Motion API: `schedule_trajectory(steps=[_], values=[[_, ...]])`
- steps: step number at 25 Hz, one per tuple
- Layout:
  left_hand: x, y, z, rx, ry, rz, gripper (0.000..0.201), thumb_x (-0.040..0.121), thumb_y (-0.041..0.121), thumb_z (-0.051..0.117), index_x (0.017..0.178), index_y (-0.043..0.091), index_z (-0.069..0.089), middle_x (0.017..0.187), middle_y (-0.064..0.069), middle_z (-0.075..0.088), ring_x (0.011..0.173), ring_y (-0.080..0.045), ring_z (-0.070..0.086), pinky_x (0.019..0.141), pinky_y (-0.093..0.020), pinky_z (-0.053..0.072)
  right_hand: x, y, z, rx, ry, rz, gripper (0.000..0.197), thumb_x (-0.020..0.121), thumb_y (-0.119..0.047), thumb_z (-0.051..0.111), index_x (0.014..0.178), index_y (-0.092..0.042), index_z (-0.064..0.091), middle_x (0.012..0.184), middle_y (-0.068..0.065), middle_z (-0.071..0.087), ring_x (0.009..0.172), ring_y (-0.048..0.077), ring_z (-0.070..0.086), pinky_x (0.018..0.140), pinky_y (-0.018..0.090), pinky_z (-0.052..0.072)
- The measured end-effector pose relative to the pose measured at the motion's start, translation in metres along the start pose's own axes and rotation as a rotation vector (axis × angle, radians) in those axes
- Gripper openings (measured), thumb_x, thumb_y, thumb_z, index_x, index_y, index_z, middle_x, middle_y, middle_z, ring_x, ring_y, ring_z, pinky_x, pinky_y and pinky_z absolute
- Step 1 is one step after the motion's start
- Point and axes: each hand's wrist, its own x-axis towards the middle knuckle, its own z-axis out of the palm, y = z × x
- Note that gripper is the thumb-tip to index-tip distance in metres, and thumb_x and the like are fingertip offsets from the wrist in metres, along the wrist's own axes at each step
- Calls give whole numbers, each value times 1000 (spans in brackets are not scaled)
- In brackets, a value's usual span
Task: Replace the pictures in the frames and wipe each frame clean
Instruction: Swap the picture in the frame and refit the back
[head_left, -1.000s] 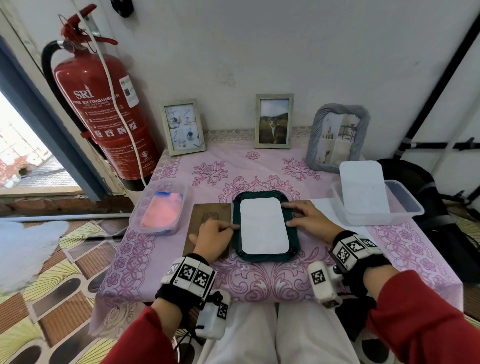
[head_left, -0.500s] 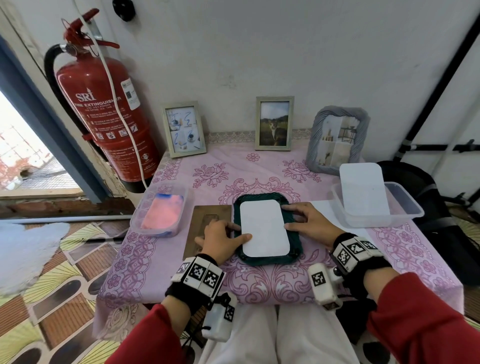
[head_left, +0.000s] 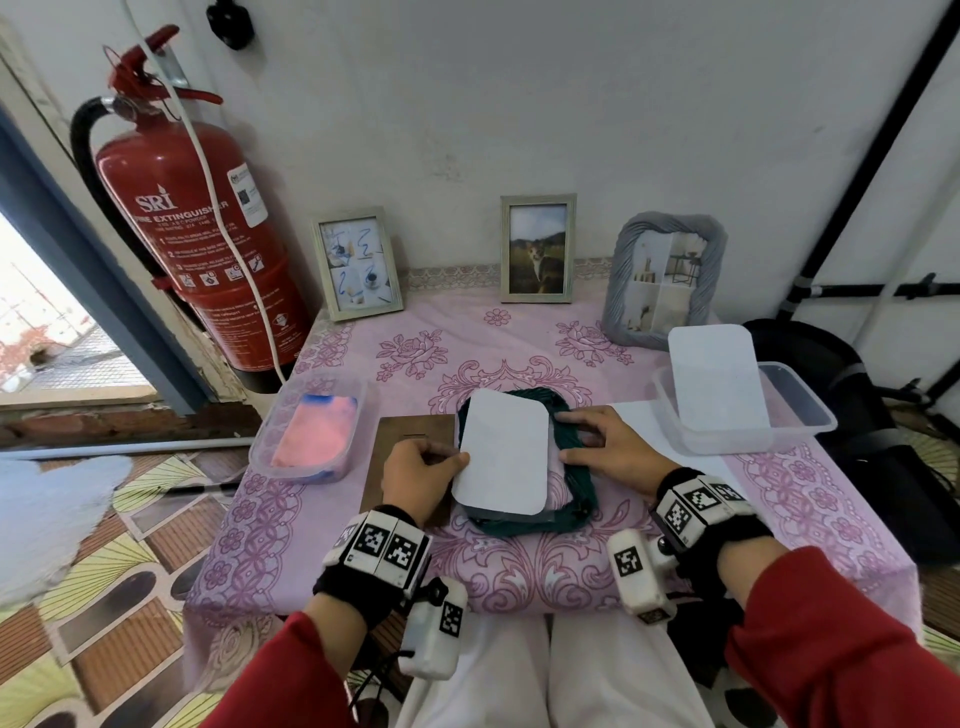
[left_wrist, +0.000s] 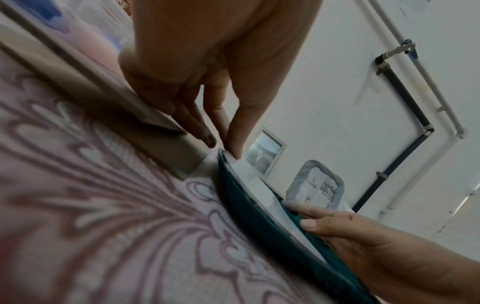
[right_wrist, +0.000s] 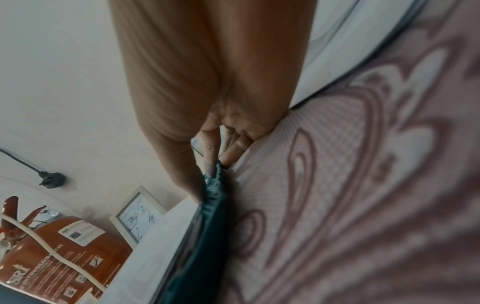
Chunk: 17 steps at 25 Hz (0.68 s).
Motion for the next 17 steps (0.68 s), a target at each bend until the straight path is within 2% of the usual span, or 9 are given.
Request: schedule_trajectory(steps=[2, 5, 11, 14, 17], values=[[1, 0, -1, -13, 11, 25, 11, 78, 13, 74, 77, 6, 67, 83, -15, 67, 81, -25, 60, 78, -32, 49, 0, 0, 0, -9, -7, -3, 51, 81, -1, 68, 129, -9, 52, 133, 16, 36, 126, 22, 43, 111, 25, 31], [5, -2, 0, -5, -24, 33, 10, 79, 12, 73, 79, 4, 67, 84, -16, 67, 80, -23, 59, 82, -36, 50, -1, 0, 0, 2, -8, 0, 51, 81, -1, 67, 129, -9, 53, 133, 16, 35, 125, 22, 43, 111, 25, 31], [5, 0, 4, -39, -45, 33, 15, 81, 9, 70, 89, -3, 67, 83, -14, 65, 81, -22, 60, 85, -34, 51, 0, 0, 0, 19, -8, 9, 50, 81, -3, 68, 129, -9, 53, 133, 15, 36, 124, 21, 43, 109, 23, 32], [4, 1, 8, -51, -41, 22, 16, 81, 10, 70, 90, -3, 66, 85, -15, 65, 83, -23, 61, 84, -33, 51, 1, -1, 0, 21, -3, 16, 49, 82, -4, 67, 129, -10, 53, 132, 14, 36, 124, 19, 43, 105, 18, 31], [4, 0, 9, -40, 1, 16, 13, 81, 13, 71, 87, 3, 67, 87, -15, 68, 87, -28, 64, 86, -37, 53, 0, -1, 0, 23, 2, 17, 49, 82, -2, 67, 129, -9, 53, 133, 15, 36, 124, 20, 43, 107, 19, 31]])
